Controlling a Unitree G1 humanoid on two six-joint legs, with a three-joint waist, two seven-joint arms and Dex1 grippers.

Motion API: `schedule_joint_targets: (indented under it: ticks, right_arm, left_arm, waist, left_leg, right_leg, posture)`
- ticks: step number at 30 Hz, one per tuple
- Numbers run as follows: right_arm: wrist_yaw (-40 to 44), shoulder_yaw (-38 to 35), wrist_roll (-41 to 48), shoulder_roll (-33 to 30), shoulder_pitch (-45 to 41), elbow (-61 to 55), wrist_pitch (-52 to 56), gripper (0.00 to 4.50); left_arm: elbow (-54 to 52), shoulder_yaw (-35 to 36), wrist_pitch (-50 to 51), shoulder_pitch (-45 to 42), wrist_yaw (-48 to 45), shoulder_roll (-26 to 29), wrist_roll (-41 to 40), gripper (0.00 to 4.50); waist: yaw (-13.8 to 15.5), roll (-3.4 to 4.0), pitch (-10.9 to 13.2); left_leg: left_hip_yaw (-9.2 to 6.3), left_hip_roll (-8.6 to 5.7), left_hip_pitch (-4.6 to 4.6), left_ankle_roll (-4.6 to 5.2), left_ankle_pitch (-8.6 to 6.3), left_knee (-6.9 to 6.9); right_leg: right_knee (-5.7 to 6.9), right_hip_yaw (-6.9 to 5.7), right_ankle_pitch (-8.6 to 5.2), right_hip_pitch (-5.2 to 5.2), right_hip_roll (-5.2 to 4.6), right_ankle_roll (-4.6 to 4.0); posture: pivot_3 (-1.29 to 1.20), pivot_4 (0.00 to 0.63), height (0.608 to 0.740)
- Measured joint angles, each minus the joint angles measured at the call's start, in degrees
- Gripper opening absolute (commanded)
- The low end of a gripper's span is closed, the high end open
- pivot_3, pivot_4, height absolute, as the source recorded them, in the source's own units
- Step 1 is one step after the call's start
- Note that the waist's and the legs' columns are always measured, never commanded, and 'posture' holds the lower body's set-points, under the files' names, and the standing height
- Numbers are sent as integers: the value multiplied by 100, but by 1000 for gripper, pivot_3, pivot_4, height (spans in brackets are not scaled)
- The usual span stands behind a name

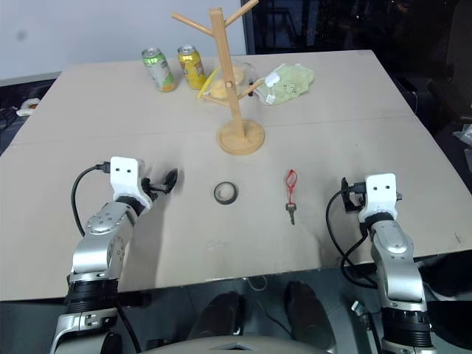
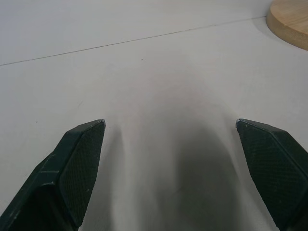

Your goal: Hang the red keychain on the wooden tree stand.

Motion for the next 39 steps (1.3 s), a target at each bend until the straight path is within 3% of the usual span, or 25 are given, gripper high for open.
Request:
schedule_joint_targets:
  ticks: [4, 6, 7, 9, 15, 20, 24, 36, 39]
  right_arm:
    - [38, 2, 9, -13, -6, 1, 0, 4471]
    - [343, 1, 138, -252, -98, 5, 1, 4471]
    - [786, -15, 382, -557, -278, 2, 14, 4471]
    - [1570, 7, 831, -934, -573, -118, 114, 4471]
    - [3399, 243, 2079, -1954, -1072, -639, 773, 4471]
    - [4162, 494, 2772, -2331, -1376, -988, 1282, 4471]
    - [4386, 620, 3275, -2507, -1472, -1571, 1688, 4471]
    - [3972, 668, 3398, -2502, -1351, -1937, 1874, 4471]
    - [3913, 665, 3398, -2512, -1287, -1951, 1870, 4500]
  left_arm:
    - [0, -1, 32, 0, -160, 60, -77, 4500]
    - [-4, -15, 305, -73, -1115, 673, -506, 4500]
    - [-11, -23, 491, -317, -1906, 1269, -756, 4500]
    - [-33, -249, 642, -834, -2919, 1899, -962, 4500]
    - [270, -1393, 849, -2039, -5032, 2709, -1067, 4500]
    - [951, -2336, 490, -2770, -5905, 2551, -609, 4500]
    - [1833, -2905, -381, -3086, -6218, 2199, 30, 4500]
    - [3668, -3108, -1890, -3663, -6207, 1211, 722, 4500]
    - [3865, -3109, -2026, -3769, -6290, 1112, 805, 3774]
  waist:
    - [-1, 0, 0]
    - [-18, 1, 2]
    - [-23, 1, 6]
    - [-12, 3, 6]
    - [-19, 3, 8]
    - [-20, 3, 9]
    - [-16, 2, 9]
    - [13, -1, 10]
    - [-8, -1, 10]
  left_leg:
    - [1, 0, 0, 0, 0, 0]
    - [1, 1, -2, 0, 0, 1]
    - [0, 1, 0, 0, 0, 1]
    - [-1, 0, 0, 1, 0, 0]
    - [-2, -1, -9, 5, -2, -10]
    - [-3, -2, -12, 6, -3, -8]
    - [-4, 0, -12, 6, -3, -8]
    - [-8, -4, -22, 7, -3, 5]
    - [-7, -4, -20, 7, -3, 5]
  right_leg:
    - [0, 0, 0, 0, 0, 0]
    - [1, -2, 0, -2, 4, -1]
    - [1, -3, -1, -1, 7, -1]
    - [-1, -4, -2, 2, 7, 0]
    - [-16, -4, -3, 0, 6, -2]
    - [-15, -4, -3, 0, 6, -2]
    - [-14, -4, -3, -1, 7, -2]
    - [-12, -7, -1, -2, 4, -1]
    - [-9, -6, -2, -2, 4, -1]
  posture:
    - [0, 150, 740]
    - [0, 150, 740]
    - [0, 150, 740]
    - [0, 150, 740]
    - [0, 150, 740]
    - [0, 150, 740]
    - [0, 150, 740]
    - [0, 150, 740]
    - [0, 150, 740]
